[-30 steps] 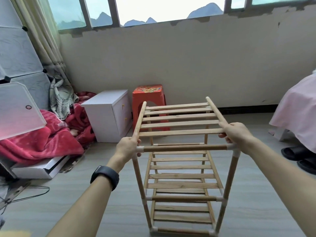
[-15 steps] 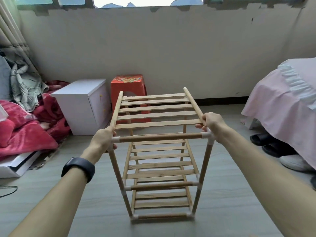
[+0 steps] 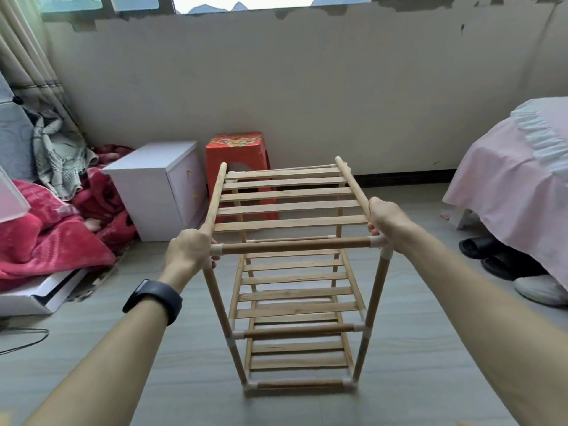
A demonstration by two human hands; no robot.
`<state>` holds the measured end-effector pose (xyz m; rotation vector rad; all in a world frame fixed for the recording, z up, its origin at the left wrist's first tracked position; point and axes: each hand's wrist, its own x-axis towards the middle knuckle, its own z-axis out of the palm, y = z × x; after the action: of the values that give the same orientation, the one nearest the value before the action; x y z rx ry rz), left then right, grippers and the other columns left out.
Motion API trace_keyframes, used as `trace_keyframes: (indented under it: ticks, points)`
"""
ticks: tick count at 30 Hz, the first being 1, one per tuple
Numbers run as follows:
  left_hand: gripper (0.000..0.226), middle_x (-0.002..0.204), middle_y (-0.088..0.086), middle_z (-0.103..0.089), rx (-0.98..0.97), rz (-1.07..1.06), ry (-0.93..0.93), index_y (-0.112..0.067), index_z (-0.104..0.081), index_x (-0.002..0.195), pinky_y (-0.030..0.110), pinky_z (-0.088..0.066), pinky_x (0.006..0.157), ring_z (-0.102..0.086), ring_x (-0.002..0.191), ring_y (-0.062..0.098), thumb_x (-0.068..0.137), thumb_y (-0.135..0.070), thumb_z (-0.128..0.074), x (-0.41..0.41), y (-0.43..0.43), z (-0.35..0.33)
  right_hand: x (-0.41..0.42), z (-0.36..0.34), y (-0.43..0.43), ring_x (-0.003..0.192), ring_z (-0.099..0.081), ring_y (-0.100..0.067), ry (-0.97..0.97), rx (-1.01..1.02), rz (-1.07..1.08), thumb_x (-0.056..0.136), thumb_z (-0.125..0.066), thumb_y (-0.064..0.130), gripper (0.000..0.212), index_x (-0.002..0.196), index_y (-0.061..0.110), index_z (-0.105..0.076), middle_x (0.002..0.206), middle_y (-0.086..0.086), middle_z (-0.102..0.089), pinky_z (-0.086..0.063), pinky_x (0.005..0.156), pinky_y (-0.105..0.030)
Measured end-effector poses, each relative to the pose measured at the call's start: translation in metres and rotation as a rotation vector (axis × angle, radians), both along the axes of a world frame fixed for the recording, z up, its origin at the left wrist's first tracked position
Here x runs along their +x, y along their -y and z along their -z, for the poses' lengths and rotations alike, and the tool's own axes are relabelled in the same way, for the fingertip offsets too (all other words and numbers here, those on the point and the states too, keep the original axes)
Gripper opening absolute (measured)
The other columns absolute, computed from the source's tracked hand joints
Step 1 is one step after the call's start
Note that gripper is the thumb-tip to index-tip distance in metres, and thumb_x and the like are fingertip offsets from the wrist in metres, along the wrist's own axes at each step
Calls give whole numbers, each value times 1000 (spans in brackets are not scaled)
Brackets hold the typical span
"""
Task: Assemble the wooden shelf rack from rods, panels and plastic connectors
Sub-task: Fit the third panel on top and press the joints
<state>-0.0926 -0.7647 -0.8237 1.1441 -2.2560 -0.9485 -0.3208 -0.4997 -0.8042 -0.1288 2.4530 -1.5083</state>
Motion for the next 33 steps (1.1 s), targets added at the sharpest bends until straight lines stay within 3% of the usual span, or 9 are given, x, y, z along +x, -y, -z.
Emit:
trace_keyframes:
  ticks: [3,7,10,17,21,23,27,30,33]
  points:
    - [50,69,2,-73,30,-79,-11,-16,-65,83,43,-57,71,-69,66,24,98,-49,-32,3,-7,-3,1,0,1,68,-45,-16,1,23,-8,102,-33,40,38,92,9,-53,78,-7,-51,-43,71,-32]
    - [28,99,7,-57,-585,-108,51,-17,-48,103,41,-40,72,-51,86,27,96,-44,-43,4,-17,-5,7,0,1,67,-46,-15,25,3,-25,105,-41,43,40,100,7,-59,80,-7,-52,-44,66,-28]
    - [39,112,12,-62,-851,172,23,-16,-55,119,47,-43,87,-56,106,32,94,-45,-47,-13,-58,-10,20,-1,3,63,-42,-13,154,-197,-40,107,-38,29,29,108,7,-56,79,-5,-46,-47,56,-23]
    - [40,90,-3,-59,-795,432,-5,-24,-58,88,36,-37,77,-50,81,16,99,-48,-27,-59,-149,7,65,9,13,63,-48,-16,438,-628,-32,107,-42,26,24,96,8,-53,77,-7,-47,-50,44,-26]
    - [51,44,-6,-44,-881,471,-140,-23,-36,49,27,-32,59,-37,40,13,98,-34,-28,-45,-129,16,80,15,-4,77,-64,-19,510,-605,-212,101,-54,40,32,86,15,-64,76,-3,-73,-54,58,-32]
    - [52,43,-9,-37,-899,415,-185,-20,-43,44,27,-31,58,-34,40,14,94,-30,-30,-34,-116,17,87,20,-10,83,-67,-17,476,-598,-325,99,-59,40,27,92,16,-67,89,-1,-78,-51,64,-32]
    - [55,56,-9,-49,-708,484,-15,-27,-49,59,42,-42,79,-45,61,11,97,-50,-17,-22,-105,11,101,26,-10,85,-71,-12,437,-646,-412,98,-63,34,28,121,19,-62,101,-2,-78,-45,75,-35]
    - [66,72,-13,-60,-751,563,64,-33,-60,86,41,-38,88,-52,75,9,95,-76,-11,-12,-124,8,105,30,-9,73,-72,-9,485,-733,-409,97,-66,34,22,116,23,-64,97,-1,-77,-48,68,-32]
    - [49,84,-10,-69,-924,518,132,-30,-60,103,43,-41,93,-64,87,17,95,-69,-30,-14,-149,10,102,33,-10,71,-71,-12,519,-766,-439,93,-70,37,13,102,28,-69,91,1,-74,-55,59,-27]
